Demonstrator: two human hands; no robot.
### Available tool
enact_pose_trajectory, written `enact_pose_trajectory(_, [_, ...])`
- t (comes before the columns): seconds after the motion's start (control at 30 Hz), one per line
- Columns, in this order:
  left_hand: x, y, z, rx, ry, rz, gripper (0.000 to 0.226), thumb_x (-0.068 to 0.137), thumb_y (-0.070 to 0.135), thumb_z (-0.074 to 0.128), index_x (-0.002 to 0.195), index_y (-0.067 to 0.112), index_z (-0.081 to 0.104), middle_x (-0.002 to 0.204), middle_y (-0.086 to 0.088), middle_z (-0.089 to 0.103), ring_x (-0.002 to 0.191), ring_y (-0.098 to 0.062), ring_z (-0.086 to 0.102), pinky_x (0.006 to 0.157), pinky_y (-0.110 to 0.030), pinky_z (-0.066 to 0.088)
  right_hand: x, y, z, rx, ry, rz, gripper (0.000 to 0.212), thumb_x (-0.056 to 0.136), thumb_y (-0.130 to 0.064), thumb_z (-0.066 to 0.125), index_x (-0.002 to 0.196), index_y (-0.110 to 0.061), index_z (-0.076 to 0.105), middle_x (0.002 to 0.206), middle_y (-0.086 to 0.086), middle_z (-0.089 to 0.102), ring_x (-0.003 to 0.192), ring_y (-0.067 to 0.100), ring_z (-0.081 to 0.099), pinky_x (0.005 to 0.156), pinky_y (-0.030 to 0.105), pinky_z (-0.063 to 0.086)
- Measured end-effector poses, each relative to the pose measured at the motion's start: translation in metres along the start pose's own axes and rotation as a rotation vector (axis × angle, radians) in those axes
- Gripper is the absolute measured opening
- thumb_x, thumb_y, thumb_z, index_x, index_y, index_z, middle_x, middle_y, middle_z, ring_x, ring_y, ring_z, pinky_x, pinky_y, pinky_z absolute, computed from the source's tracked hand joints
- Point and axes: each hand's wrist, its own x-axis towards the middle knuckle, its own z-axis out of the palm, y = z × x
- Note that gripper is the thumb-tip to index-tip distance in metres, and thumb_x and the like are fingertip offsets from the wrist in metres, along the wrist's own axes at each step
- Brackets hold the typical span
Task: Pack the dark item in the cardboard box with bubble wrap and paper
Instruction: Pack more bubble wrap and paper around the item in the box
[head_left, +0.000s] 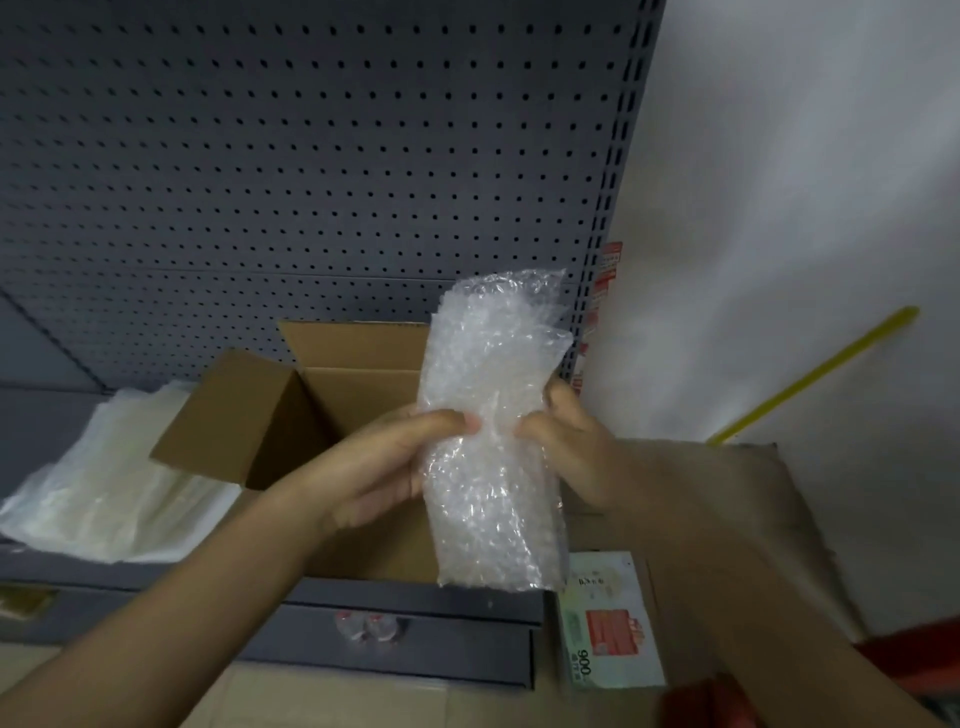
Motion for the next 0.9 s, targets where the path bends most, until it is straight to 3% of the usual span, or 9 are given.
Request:
enact_pose_trajectory(0.1, [0.006,0.000,-0.004,0.039,0.052,0.010,0.043,0.082,0.021,0.063,0.123,0.010,0.059,0.120,-0.013,0.069,0.112,-0.028,0.065,0.093,-0.040,0.054,0.007,0.003,-0.029,0.080,-0.073,0.106,0.062,0.074,-0.031,0.073,0.129,-0.024,0.048,0.111,-0.002,0.069,0.097,0.016,0.069,0.085,0.034,0.055])
enact_pose_trajectory(0.2, [0.008,0.002,-0.014,0.133,0.085,0.005,0.043,0.084,0.026,0.063,0.124,0.009,0.060,0.121,-0.013,0.068,0.113,-0.029,0.064,0.095,-0.041,0.053,0.011,0.004,-0.040,0.124,-0.179,0.094,0.023,0.083,-0.018,0.066,0.106,-0.021,0.065,0.092,-0.004,0.076,0.081,0.011,0.072,0.066,0.025,0.057])
enact_pose_trajectory(0.23, [0.008,0.001,-0.017,0.135,0.085,-0.001,0.043,0.085,0.027,0.062,0.125,0.008,0.060,0.122,-0.014,0.067,0.114,-0.030,0.063,0.096,-0.043,0.052,0.012,0.004,-0.041,0.165,-0.166,0.076,0.023,0.083,-0.012,0.065,0.103,-0.023,0.065,0.090,-0.005,0.076,0.079,0.010,0.072,0.062,0.022,0.056])
enact_pose_trajectory(0.4, [0.014,-0.005,-0.025,-0.017,0.060,-0.008,0.039,0.087,0.016,0.063,0.125,0.005,0.061,0.126,-0.019,0.064,0.115,-0.032,0.062,0.095,-0.044,0.051,0.023,0.007,-0.031,0.338,-0.094,-0.086,0.049,0.077,0.010,0.064,0.115,-0.021,0.062,0.104,-0.004,0.075,0.098,0.019,0.069,0.084,0.034,0.056])
enact_pose_trajectory(0.47, [0.015,-0.007,-0.029,-0.085,0.047,0.012,0.046,0.077,0.017,0.076,0.121,0.007,0.065,0.124,-0.018,0.065,0.111,-0.030,0.065,0.093,-0.043,0.053,0.027,0.007,-0.023,0.379,-0.040,-0.126,0.045,0.076,0.014,0.061,0.094,-0.026,0.073,0.092,-0.003,0.076,0.088,0.020,0.070,0.084,0.042,0.055])
enact_pose_trajectory(0.57, [0.012,-0.011,-0.037,-0.128,0.008,0.044,0.059,0.056,0.016,0.091,0.112,0.011,0.071,0.111,-0.015,0.072,0.097,-0.025,0.071,0.083,-0.040,0.059,0.028,0.011,-0.013,0.303,-0.010,-0.197,0.051,0.078,0.017,0.056,0.062,-0.027,0.074,0.071,-0.008,0.074,0.067,0.010,0.068,0.070,0.032,0.056])
enact_pose_trajectory(0.67, [0.006,-0.017,-0.047,-0.272,-0.124,0.059,0.059,0.070,0.011,0.082,0.125,0.008,0.062,0.123,-0.017,0.066,0.111,-0.030,0.064,0.089,-0.043,0.056,0.031,0.015,-0.010,0.253,-0.008,-0.347,0.050,0.073,0.020,0.058,0.056,-0.025,0.071,0.072,-0.010,0.072,0.073,0.010,0.064,0.072,0.027,0.055])
enact_pose_trajectory(0.77, [-0.002,-0.023,-0.060,-0.356,-0.333,0.028,0.070,0.089,0.030,0.064,0.147,0.012,0.031,0.140,-0.024,0.047,0.129,-0.040,0.046,0.108,-0.056,0.035,0.036,0.013,-0.018,0.135,0.040,-0.537,0.060,0.063,0.030,0.050,0.055,-0.027,0.067,0.072,-0.012,0.070,0.074,0.009,0.063,0.073,0.020,0.051])
enact_pose_trajectory(0.9, [-0.005,-0.014,-0.062,-0.248,-0.264,-0.114,0.084,0.076,0.068,0.058,0.142,0.018,0.043,0.135,-0.021,0.052,0.121,-0.040,0.049,0.105,-0.054,0.034,0.037,0.006,-0.016,-0.223,0.065,-0.763,0.052,0.060,0.032,0.044,0.056,-0.016,0.063,0.079,-0.008,0.067,0.080,0.015,0.063,0.077,0.024,0.048])
